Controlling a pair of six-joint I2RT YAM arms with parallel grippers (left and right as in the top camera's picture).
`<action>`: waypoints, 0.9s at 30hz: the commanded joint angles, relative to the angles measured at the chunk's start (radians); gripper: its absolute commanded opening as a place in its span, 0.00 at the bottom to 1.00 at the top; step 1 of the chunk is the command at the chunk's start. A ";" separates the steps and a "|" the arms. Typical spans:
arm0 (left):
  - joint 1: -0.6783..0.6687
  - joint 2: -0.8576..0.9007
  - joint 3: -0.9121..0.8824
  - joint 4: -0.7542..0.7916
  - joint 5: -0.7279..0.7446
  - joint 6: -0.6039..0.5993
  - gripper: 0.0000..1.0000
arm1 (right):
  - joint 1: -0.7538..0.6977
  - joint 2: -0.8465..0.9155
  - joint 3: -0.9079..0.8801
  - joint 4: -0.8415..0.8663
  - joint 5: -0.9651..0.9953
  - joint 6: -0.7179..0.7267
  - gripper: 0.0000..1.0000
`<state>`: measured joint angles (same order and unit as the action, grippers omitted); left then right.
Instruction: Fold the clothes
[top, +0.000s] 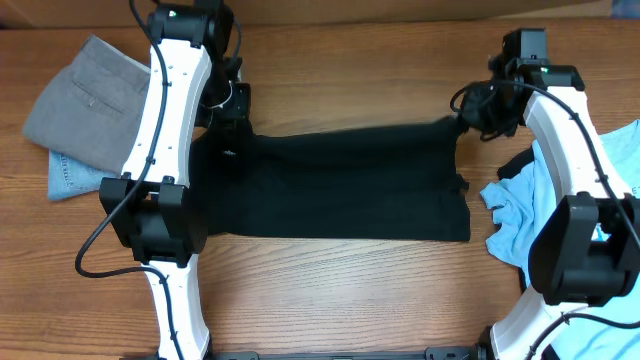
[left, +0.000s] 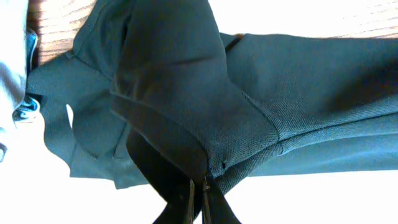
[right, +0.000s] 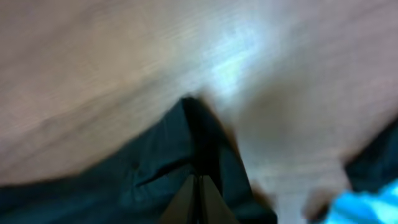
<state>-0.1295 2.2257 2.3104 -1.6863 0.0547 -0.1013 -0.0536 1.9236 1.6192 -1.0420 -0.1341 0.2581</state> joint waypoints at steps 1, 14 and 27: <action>-0.005 -0.016 0.004 -0.004 -0.006 -0.004 0.06 | -0.006 -0.010 -0.002 -0.043 -0.001 -0.009 0.04; -0.028 -0.075 -0.340 -0.004 0.022 0.002 0.04 | -0.006 -0.010 -0.018 -0.185 0.003 -0.027 0.04; -0.048 -0.124 -0.538 0.083 -0.019 0.011 0.06 | -0.006 -0.008 -0.065 -0.334 0.043 -0.026 0.04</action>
<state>-0.1764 2.1185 1.8099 -1.6146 0.0414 -0.1005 -0.0536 1.9236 1.5612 -1.3571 -0.1287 0.2348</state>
